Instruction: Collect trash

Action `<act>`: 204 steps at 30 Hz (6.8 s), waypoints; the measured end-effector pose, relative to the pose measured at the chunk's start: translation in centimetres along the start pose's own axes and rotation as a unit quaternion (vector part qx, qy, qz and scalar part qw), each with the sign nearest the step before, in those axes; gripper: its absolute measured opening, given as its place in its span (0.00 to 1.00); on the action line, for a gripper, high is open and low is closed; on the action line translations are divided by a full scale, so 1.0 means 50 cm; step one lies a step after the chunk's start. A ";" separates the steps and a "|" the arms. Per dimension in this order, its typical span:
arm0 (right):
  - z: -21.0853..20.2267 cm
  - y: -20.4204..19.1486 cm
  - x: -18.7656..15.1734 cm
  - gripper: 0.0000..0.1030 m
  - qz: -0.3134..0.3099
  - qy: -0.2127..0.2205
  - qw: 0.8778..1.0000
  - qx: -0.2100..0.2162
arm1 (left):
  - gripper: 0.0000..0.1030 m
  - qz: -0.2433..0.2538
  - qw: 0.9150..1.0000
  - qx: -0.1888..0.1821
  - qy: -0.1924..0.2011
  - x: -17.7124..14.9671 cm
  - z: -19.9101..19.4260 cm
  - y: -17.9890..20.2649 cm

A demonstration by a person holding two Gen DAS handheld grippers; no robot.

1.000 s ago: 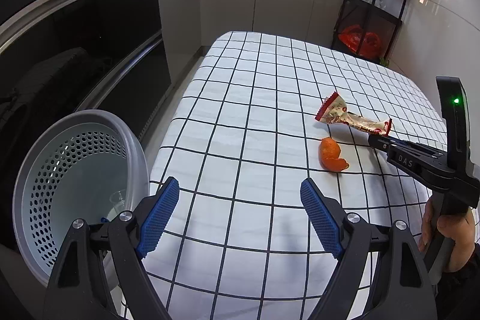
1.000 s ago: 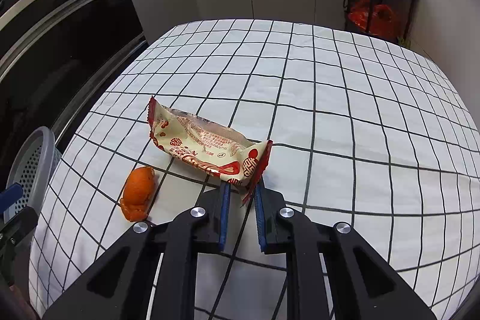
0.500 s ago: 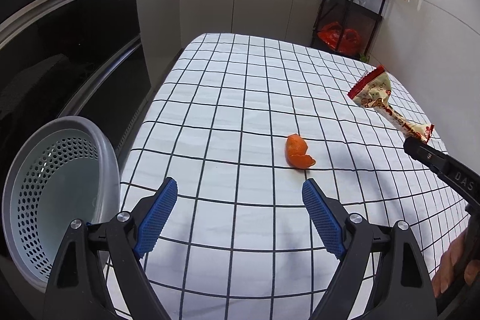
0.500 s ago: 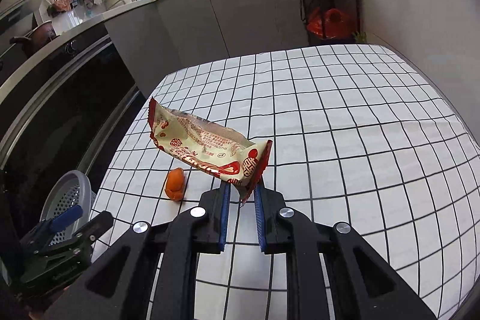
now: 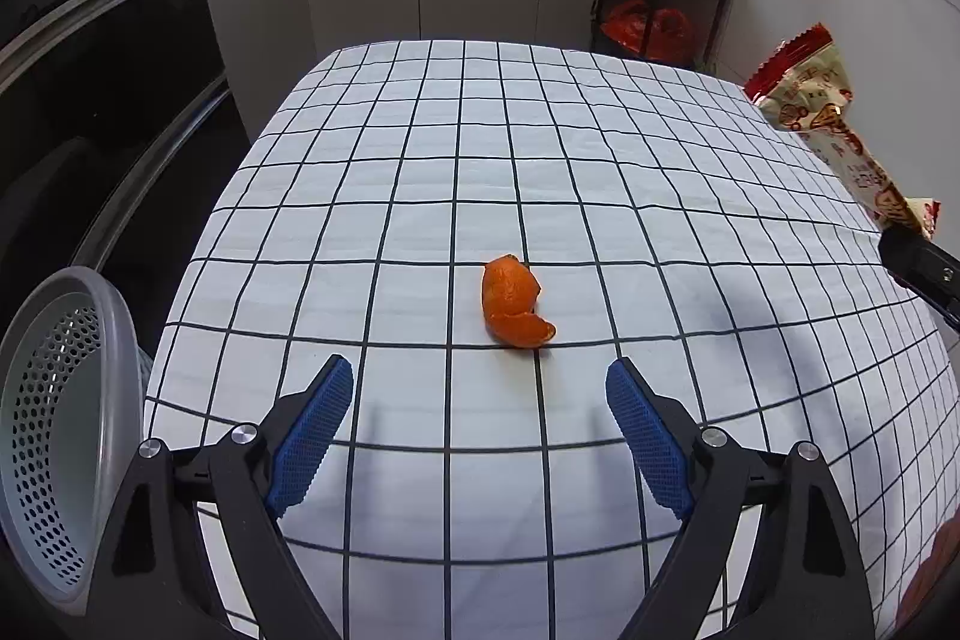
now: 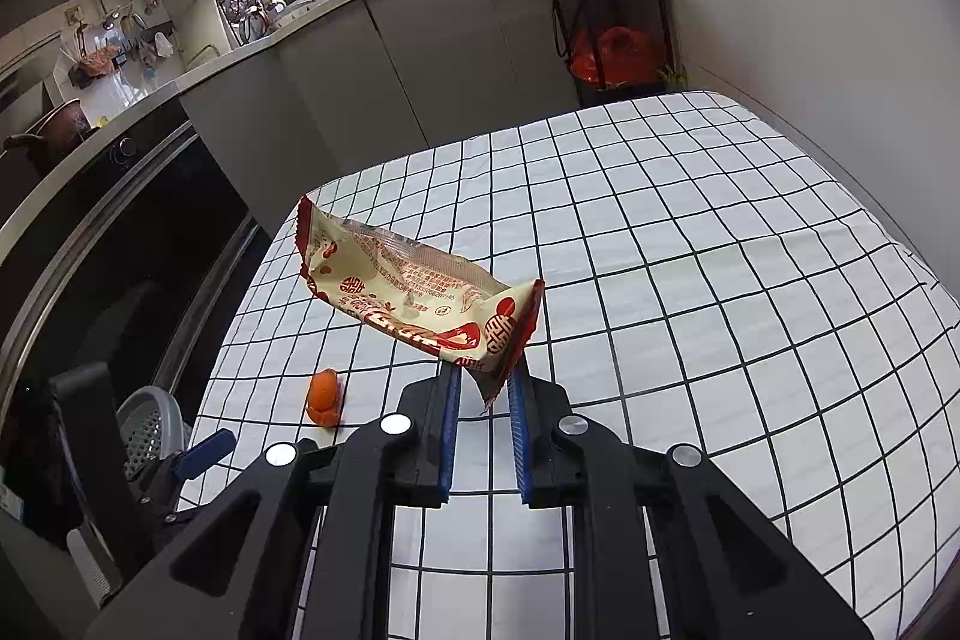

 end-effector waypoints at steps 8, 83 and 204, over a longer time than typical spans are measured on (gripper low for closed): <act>0.003 0.000 0.012 0.15 0.005 0.003 1.000 0.008 | 0.82 -0.017 1.000 0.009 -0.023 0.033 0.063 0.006; 0.286 -0.633 -0.248 0.16 -0.191 -0.173 0.949 0.184 | 0.20 -0.204 0.960 0.192 0.003 -0.155 -0.169 -0.630; 0.216 -0.610 -0.227 0.68 -0.194 -0.099 0.958 0.186 | 0.94 -0.199 0.941 0.251 0.109 -0.159 -0.269 -0.632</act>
Point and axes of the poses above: each gripper's, at about its wrist camera, not at the fingertips, and z roughly the way its jaws point, y to its right, x to its top, the point moved 1 cm from there along z, roughly the way its jaws point, and after that the axes turned 10 degrees about x, right-handed, at the moved point
